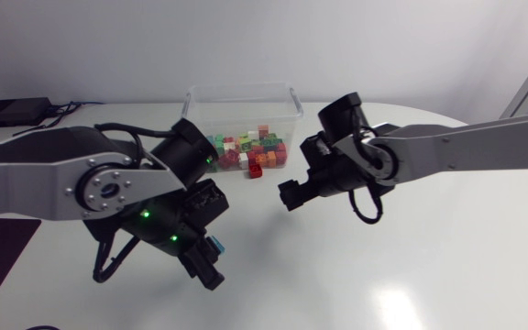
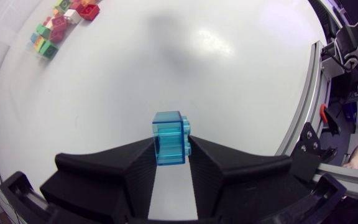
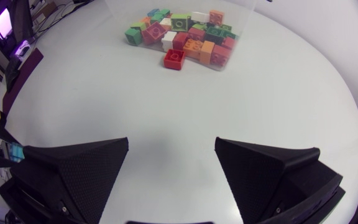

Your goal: Place the duplo bricks in the container

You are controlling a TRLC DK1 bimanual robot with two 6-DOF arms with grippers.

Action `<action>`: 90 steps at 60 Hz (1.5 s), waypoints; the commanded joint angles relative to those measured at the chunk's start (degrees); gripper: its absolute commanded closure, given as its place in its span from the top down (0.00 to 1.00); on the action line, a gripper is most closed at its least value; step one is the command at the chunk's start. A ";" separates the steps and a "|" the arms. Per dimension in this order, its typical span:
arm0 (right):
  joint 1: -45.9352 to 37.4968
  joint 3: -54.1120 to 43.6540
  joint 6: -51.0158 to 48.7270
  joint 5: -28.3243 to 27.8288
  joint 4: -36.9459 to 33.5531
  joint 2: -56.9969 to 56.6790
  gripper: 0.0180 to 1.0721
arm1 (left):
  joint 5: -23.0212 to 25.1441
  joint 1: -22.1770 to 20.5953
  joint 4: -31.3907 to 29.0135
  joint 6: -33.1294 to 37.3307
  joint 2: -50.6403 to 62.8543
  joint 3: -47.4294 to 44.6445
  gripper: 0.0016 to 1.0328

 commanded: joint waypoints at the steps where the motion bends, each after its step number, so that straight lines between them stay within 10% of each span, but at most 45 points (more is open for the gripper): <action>1: 2.29 3.59 2.50 1.96 1.74 5.75 0.95 | 0.58 2.92 -0.23 1.51 -2.26 2.74 0.28; 31: 5.90 28.46 7.68 11.63 -1.78 29.31 0.91 | 6.82 19.62 11.98 -0.60 3.19 18.03 0.28; 63: 6.42 46.39 12.34 15.58 -14.44 38.71 0.85 | 7.52 22.25 13.39 -2.18 10.13 25.15 0.29; 90: 3.96 31.36 3.55 16.02 0.59 32.21 0.85 | 8.58 24.19 13.57 -1.57 11.10 24.44 0.30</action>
